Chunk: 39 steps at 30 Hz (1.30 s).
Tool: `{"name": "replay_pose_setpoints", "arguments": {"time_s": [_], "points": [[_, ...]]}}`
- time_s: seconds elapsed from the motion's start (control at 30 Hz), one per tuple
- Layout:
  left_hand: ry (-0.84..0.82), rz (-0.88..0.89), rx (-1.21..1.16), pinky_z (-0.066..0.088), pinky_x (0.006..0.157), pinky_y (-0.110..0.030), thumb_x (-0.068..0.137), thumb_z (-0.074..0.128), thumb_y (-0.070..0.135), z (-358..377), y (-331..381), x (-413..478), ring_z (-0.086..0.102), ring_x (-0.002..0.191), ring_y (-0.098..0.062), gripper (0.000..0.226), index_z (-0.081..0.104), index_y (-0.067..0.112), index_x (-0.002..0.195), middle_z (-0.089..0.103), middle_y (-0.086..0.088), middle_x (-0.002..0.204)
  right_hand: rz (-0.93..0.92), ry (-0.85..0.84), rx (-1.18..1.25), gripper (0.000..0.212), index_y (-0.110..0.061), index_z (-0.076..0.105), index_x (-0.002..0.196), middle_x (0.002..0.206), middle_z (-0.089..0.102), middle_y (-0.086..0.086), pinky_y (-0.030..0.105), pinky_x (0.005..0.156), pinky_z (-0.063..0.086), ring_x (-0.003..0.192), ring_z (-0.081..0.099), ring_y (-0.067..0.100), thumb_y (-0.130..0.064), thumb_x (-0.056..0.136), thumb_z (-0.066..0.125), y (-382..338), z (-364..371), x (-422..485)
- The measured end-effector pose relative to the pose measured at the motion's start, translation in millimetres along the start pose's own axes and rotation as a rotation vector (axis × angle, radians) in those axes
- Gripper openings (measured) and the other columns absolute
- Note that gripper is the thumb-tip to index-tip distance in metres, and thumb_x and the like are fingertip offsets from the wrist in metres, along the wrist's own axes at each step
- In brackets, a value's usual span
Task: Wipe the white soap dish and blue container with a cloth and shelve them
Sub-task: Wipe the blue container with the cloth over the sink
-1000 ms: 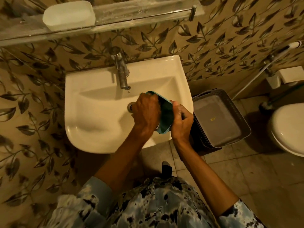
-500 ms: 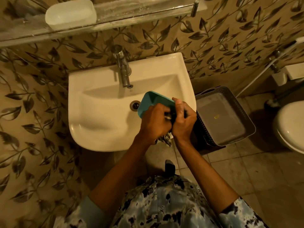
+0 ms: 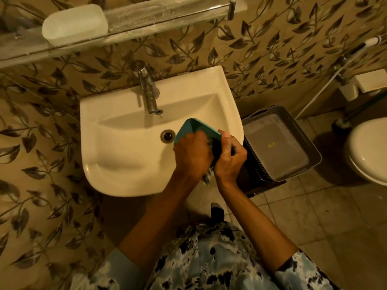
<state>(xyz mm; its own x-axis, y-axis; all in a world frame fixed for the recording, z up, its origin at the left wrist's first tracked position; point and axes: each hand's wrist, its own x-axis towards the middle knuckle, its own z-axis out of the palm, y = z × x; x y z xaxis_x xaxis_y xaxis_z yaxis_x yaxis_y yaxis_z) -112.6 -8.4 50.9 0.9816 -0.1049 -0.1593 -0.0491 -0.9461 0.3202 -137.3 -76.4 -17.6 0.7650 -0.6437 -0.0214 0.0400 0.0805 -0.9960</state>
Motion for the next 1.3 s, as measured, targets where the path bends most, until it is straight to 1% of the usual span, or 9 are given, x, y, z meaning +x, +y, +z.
{"name": "replay_pose_setpoints", "arguments": {"time_s": [0.1, 0.2, 0.33, 0.43, 0.57, 0.7, 0.87, 1.03, 1.3], "points": [[-0.171, 0.076, -0.108, 0.057, 0.069, -0.038, 0.080, 0.069, 0.023, 2, 2, 1, 0.067, 0.079, -0.023, 0.006, 0.067, 0.018, 0.083, 0.070, -0.003, 0.084, 0.014, -0.007, -0.014, 0.054, 0.000, 0.072, 0.096, 0.099, 0.071, 0.017, 0.046, 0.087, 0.055, 0.100, 0.064, 0.031, -0.048, 0.088, 0.049, 6, -1, 5], [0.008, 0.083, -0.061, 0.050, 0.065, -0.029, 0.080, 0.069, 0.026, -4, 1, 6, 0.068, 0.079, -0.021, 0.010, 0.068, 0.018, 0.086, 0.071, -0.001, 0.083, 0.026, -0.020, -0.031, 0.053, -0.001, 0.072, 0.097, 0.098, 0.071, 0.016, 0.049, 0.089, 0.054, 0.100, 0.064, 0.028, -0.048, 0.089, 0.047, 3, 1, 6], [0.263, -0.063, 0.064, 0.049, 0.073, -0.035, 0.088, 0.060, 0.030, -17, -7, 25, 0.066, 0.094, -0.029, 0.027, 0.060, 0.012, 0.108, 0.069, -0.009, 0.103, -0.003, -0.073, 0.006, 0.053, 0.000, 0.071, 0.100, 0.101, 0.071, 0.005, 0.043, 0.088, 0.056, 0.098, 0.066, 0.017, -0.046, 0.086, 0.049, -9, 12, 15], [0.238, -0.200, -0.001, 0.050, 0.079, -0.041, 0.088, 0.058, 0.030, -17, -12, 45, 0.063, 0.099, -0.033, 0.028, 0.060, 0.011, 0.109, 0.066, -0.012, 0.107, -0.014, -0.179, -0.002, 0.055, -0.001, 0.069, 0.106, 0.104, 0.070, 0.007, 0.029, 0.089, 0.056, 0.097, 0.064, 0.006, -0.048, 0.085, 0.049, -12, 23, 27], [0.086, -0.063, -0.324, 0.055, 0.066, -0.032, 0.089, 0.056, 0.030, -10, 4, 48, 0.068, 0.078, -0.021, 0.018, 0.069, 0.018, 0.089, 0.072, -0.002, 0.087, 0.058, -0.291, 0.053, 0.039, -0.004, 0.068, 0.108, 0.101, 0.070, 0.009, 0.029, 0.088, 0.054, 0.096, 0.065, 0.012, -0.035, 0.094, 0.048, -13, 42, 53], [0.149, -0.152, -0.564, 0.051, 0.079, -0.028, 0.089, 0.060, 0.026, -33, -12, 57, 0.064, 0.088, -0.015, 0.017, 0.068, 0.016, 0.100, 0.070, -0.001, 0.096, 0.209, -0.348, 0.027, 0.045, -0.007, 0.069, 0.084, 0.081, 0.068, 0.012, 0.040, 0.076, 0.054, 0.080, 0.063, 0.016, -0.044, 0.095, 0.046, -14, 50, 72], [0.285, -0.536, -0.757, 0.050, 0.087, -0.031, 0.084, 0.063, 0.027, -42, -14, 65, 0.064, 0.096, -0.022, 0.024, 0.064, 0.011, 0.103, 0.067, -0.003, 0.096, 0.161, -0.354, 0.002, 0.042, -0.006, 0.069, 0.094, 0.088, 0.070, 0.005, 0.034, 0.082, 0.054, 0.087, 0.066, 0.017, -0.041, 0.097, 0.045, -26, 58, 67], [0.127, -0.872, -1.601, 0.054, 0.087, -0.052, 0.088, 0.055, 0.028, -40, -1, 78, 0.066, 0.095, -0.034, 0.036, 0.056, 0.006, 0.117, 0.067, -0.017, 0.106, 0.028, -0.333, -0.028, 0.041, -0.010, 0.068, 0.111, 0.102, 0.072, 0.008, 0.040, 0.085, 0.057, 0.096, 0.068, 0.019, -0.038, 0.097, 0.041, -20, 59, 50], [-0.251, -0.431, -0.848, 0.056, 0.082, -0.038, 0.092, 0.052, 0.026, -64, 28, 58, 0.067, 0.085, -0.024, 0.018, 0.063, 0.013, 0.086, 0.070, -0.008, 0.090, 0.116, -0.352, -0.167, 0.049, -0.026, 0.055, 0.064, 0.066, 0.059, -0.010, 0.006, 0.060, 0.040, 0.060, 0.058, -0.008, -0.031, 0.104, 0.028, -32, 42, 78]]}}
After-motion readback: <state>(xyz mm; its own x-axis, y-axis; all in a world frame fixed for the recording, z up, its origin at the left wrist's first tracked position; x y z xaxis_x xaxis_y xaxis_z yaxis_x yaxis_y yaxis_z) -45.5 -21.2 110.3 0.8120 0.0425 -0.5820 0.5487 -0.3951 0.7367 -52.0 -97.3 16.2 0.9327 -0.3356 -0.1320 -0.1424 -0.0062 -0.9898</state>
